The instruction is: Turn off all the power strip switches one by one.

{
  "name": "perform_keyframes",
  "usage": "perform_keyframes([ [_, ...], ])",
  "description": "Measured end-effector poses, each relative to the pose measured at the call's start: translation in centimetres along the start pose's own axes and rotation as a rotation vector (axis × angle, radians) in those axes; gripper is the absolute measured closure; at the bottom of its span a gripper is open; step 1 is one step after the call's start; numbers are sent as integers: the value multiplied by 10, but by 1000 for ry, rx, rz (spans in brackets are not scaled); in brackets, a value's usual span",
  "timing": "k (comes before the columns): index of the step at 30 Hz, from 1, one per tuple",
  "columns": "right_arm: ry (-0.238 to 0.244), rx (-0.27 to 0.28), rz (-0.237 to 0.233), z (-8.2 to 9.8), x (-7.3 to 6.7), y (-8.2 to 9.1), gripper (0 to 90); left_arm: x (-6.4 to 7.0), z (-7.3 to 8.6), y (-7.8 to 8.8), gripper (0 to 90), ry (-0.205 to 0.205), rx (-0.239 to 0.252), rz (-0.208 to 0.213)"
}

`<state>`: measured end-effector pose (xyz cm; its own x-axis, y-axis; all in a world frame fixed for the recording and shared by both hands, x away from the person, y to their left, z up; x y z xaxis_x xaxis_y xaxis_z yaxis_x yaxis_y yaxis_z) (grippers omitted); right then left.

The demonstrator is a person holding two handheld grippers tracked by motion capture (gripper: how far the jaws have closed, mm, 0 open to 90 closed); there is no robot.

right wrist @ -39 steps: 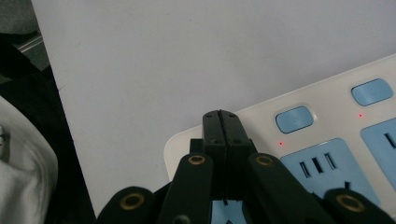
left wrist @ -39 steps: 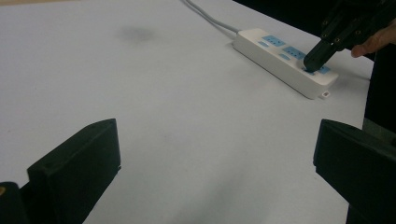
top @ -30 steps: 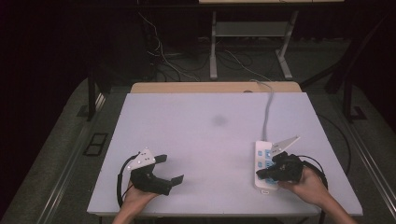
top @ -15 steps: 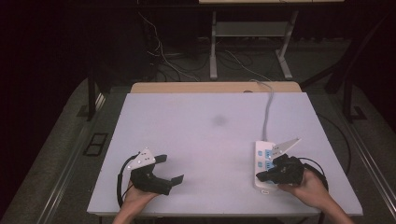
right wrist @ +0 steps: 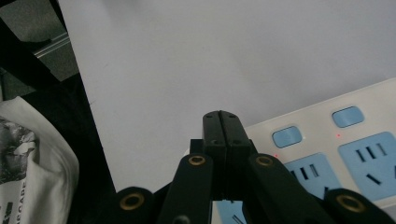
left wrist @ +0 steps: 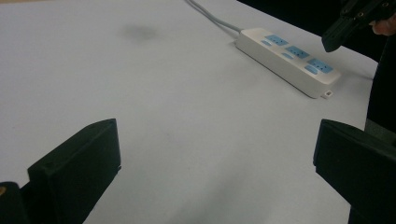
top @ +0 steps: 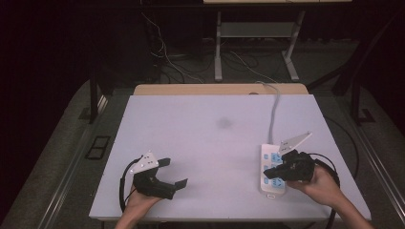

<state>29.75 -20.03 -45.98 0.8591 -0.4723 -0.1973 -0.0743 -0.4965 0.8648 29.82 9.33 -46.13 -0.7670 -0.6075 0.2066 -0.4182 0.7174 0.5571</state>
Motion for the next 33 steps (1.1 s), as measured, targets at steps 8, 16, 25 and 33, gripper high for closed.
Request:
perform_keyframes([
  [8,2,-3,8,-5,6,5,900,0,0,0,0,1,-1,1],
  [16,2,-7,20,-11,13,9,900,0,0,0,0,-1,-1,2],
  [25,-16,-2,19,-13,24,6,900,0,0,0,0,-1,-1,1],
  [33,-21,-7,22,-14,31,2,900,0,0,0,0,0,0,2],
])
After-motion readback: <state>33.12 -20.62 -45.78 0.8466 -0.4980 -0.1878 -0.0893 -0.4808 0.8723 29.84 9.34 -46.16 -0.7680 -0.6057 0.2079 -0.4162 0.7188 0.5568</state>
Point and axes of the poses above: each handheld gripper's, and its own axes: y roughly backward along the jaws, z roughly out of its underside, x roughly to its right, the point moved 10 cm from there along -y, roughly forward along the jaws, and after that the axes turned 8 degrees about -x, right-handed, at the moved point
